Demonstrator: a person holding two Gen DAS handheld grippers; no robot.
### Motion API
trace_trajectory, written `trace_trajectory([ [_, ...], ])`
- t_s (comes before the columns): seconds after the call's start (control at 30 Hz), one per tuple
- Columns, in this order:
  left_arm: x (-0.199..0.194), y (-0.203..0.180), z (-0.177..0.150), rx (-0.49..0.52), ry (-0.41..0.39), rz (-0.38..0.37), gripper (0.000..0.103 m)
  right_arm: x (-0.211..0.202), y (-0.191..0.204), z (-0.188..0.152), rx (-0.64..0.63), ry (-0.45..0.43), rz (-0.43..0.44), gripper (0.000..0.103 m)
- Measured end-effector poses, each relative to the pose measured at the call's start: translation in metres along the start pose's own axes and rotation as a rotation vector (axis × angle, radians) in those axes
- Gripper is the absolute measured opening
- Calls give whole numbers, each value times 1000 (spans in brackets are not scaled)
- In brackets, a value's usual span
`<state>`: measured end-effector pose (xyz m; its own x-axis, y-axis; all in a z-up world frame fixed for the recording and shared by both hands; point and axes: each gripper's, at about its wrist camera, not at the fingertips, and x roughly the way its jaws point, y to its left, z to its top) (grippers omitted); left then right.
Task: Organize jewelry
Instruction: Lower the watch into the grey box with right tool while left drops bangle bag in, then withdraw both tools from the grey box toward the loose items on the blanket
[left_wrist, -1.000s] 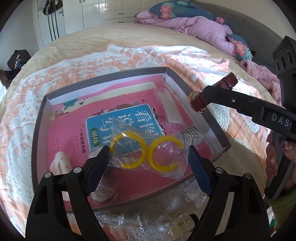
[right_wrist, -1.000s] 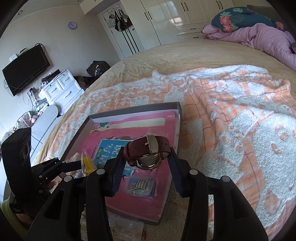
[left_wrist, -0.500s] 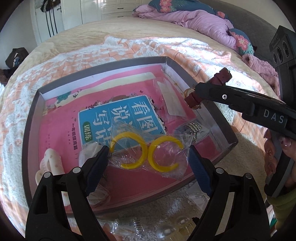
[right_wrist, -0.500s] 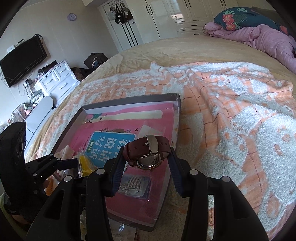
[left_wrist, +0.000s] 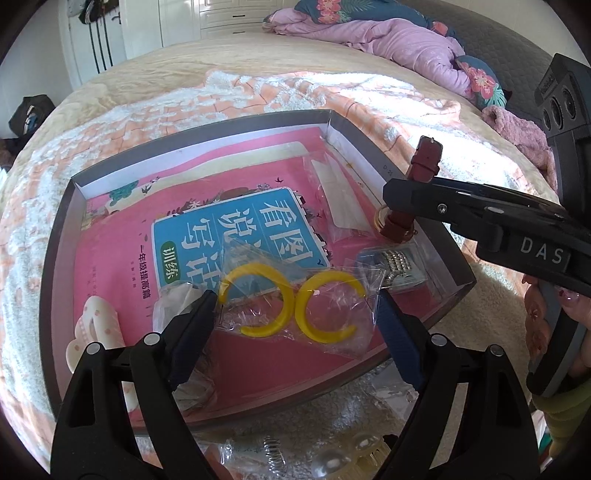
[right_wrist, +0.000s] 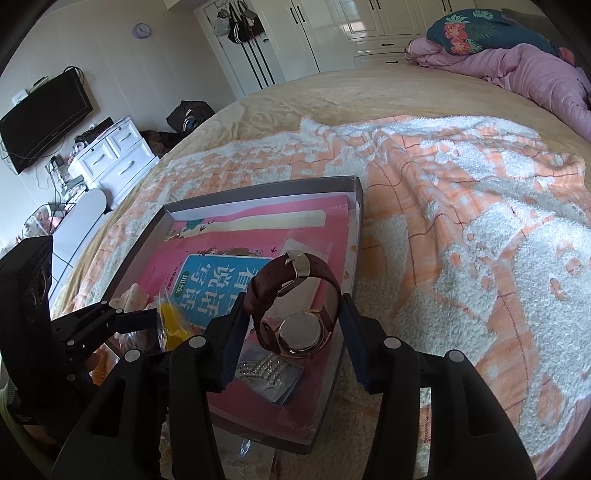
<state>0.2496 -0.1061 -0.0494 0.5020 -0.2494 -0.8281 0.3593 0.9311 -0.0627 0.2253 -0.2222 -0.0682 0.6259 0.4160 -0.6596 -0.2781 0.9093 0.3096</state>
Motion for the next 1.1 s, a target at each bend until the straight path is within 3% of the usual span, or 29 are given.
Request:
trace_trajectory([
  [0.7,-5,-1,-1,-5,-5,3,83,-47,5,7,33,-108,39,74],
  [1.1,-45,25,-1,-98,-67,34,93,-82,14,9,22,-184,57,85],
])
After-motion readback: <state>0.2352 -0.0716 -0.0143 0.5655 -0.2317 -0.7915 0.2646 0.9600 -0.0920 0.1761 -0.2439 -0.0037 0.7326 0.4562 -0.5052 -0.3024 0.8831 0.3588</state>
